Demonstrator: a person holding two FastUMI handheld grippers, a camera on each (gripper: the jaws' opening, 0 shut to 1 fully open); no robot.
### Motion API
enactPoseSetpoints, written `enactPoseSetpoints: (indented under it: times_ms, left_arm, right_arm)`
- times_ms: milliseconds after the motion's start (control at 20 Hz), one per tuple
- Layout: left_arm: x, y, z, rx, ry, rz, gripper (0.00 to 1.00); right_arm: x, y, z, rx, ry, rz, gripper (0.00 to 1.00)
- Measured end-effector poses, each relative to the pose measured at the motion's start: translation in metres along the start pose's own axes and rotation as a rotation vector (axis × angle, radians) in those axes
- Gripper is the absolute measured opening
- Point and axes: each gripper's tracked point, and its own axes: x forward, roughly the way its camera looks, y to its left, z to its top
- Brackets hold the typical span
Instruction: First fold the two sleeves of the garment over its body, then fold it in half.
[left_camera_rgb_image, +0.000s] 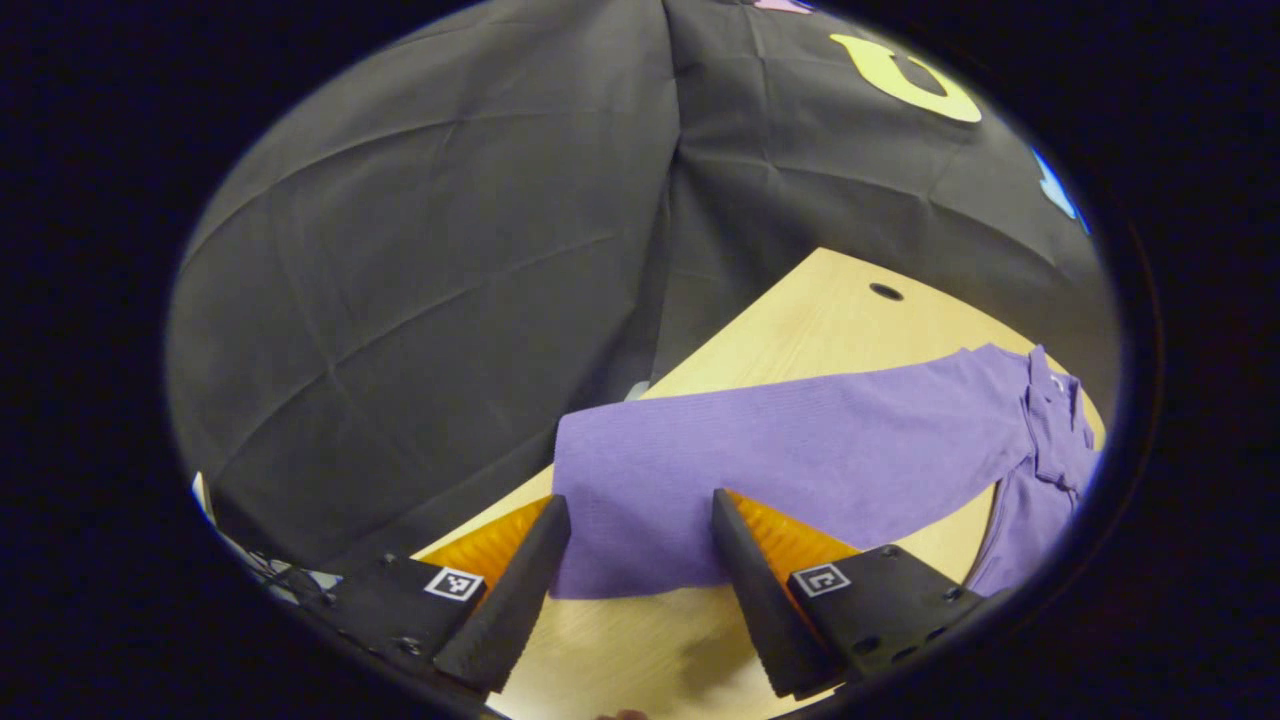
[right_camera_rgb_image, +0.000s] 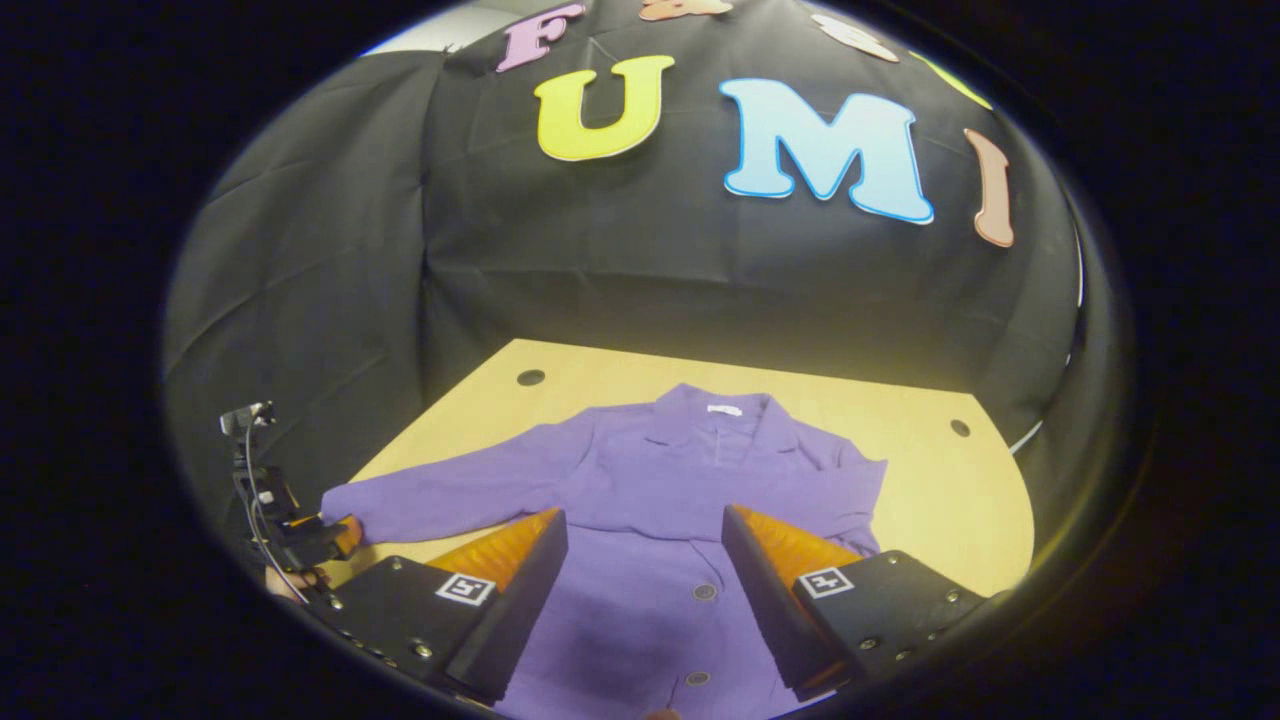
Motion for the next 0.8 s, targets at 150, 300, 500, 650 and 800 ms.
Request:
enactPoseSetpoints:
  times_ms: [150, 300, 500, 650, 800]
  left_arm:
    - [0.002, -0.004, 0.002, 0.020, -0.001, -0.018, 0.91]
    - [0.004, -0.018, 0.005, 0.037, 0.002, -0.049, 0.63]
    - [0.004, -0.030, 0.003, 0.048, -0.001, -0.045, 0.19]
    - [0.003, -0.037, 0.008, 0.061, -0.004, -0.062, 0.07]
    - [-0.007, -0.045, 0.020, 0.011, -0.029, -0.118, 0.07]
  right_arm:
    - [-0.005, -0.005, -0.006, 0.007, 0.007, 0.007, 0.94]
    - [-0.006, -0.013, -0.015, 0.047, 0.025, 0.013, 0.94]
    - [-0.008, -0.029, -0.020, 0.092, 0.037, 0.009, 0.94]
    - [-0.013, -0.046, -0.018, 0.079, 0.023, -0.012, 0.94]
    - [-0.019, -0.063, -0.022, 0.086, 0.015, -0.036, 0.94]
